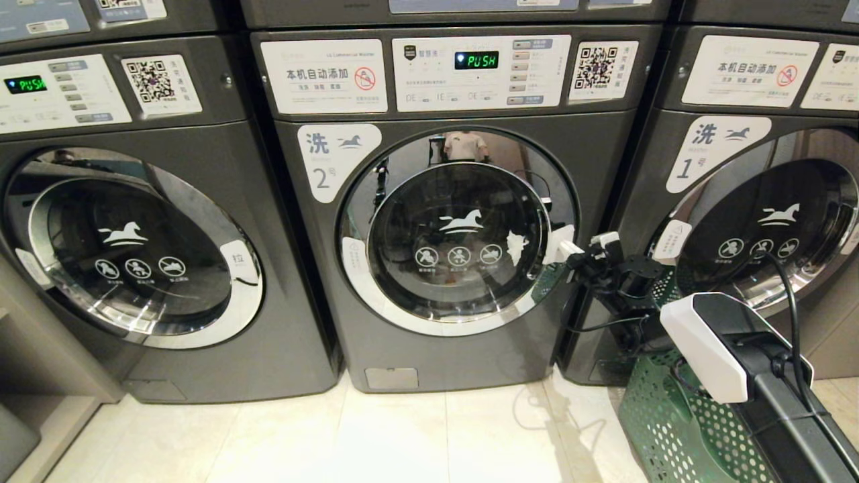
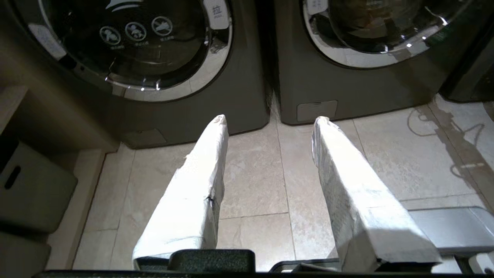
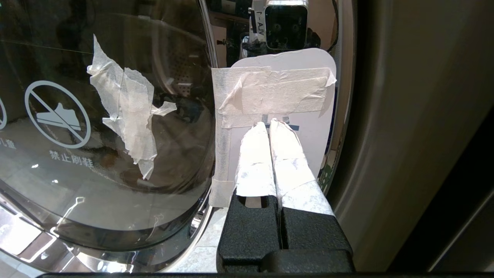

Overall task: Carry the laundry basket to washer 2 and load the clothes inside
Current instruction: Press the washing machine door tightly with the right hand

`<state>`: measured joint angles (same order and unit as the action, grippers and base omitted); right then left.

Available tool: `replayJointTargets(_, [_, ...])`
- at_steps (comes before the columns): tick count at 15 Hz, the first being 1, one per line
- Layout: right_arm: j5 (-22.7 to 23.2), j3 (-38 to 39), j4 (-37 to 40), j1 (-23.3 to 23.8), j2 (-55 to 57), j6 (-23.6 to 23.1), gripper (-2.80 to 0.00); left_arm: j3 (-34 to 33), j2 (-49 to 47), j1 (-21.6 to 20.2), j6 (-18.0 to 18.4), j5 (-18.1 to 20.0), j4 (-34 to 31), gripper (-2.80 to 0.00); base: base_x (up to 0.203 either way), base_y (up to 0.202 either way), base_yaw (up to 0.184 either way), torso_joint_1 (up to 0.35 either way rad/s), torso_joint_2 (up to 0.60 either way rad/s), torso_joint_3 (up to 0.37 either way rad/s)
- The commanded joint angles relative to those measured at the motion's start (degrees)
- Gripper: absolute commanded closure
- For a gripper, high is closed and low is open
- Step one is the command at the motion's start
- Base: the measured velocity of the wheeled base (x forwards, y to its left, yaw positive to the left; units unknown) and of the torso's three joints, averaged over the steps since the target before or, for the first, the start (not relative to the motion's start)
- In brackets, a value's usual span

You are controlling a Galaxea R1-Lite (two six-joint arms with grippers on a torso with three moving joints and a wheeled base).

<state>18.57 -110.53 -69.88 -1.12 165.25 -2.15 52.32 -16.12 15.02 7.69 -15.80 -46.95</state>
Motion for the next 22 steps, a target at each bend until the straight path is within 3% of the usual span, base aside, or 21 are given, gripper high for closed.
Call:
replayJointTargets(1, [0.0, 0.0, -2.5, -0.1, -0.6, -0.1, 0.0, -3.2, -0.2, 0.0, -2.8, -4.8, 2.2, 0.0, 0.0, 0.0, 0.0, 0.0, 0.0, 0.0])
replayJointTargets(3, [-0.1, 0.1, -5.2, -0.1, -0.6, -0.1, 0.0, -8.1, -0.2, 0.0, -6.8, -13.8, 9.3, 0.0, 0.0, 0.0, 0.0, 0.0, 0.0, 0.0])
replayJointTargets(5, [-0.1, 0.1, -5.3, -0.1, -0.5, -0.1, 0.0, -9.3, -0.2, -0.3, -8.4, -16.0, 10.1, 0.0, 0.0, 0.0, 0.0, 0.0, 0.0, 0.0])
replayJointTargets(10, [-0.2, 0.1, -1.2, -1.0, 0.2, -2.2, 0.0, -3.6, -2.5, -3.7, -8.2, -14.9, 5.7, 0.0, 0.0, 0.0, 0.0, 0.0, 0.0, 0.0])
replayJointTargets(16, [-1.8, -0.1, 6.8, -3.0, 0.2, -2.2, 0.0, -5.0, -0.2, -4.9, -9.1, -14.4, 1.3, 0.0, 0.0, 0.0, 0.0, 0.0, 0.0, 0.0])
replayJointTargets(22, [-1.8, 0.0, 6.7, -2.7, -0.7, -2.4, 0.0, -6.2, -0.2, -5.0, -9.2, -14.3, 1.2, 0.0, 0.0, 0.0, 0.0, 0.0, 0.0, 0.0])
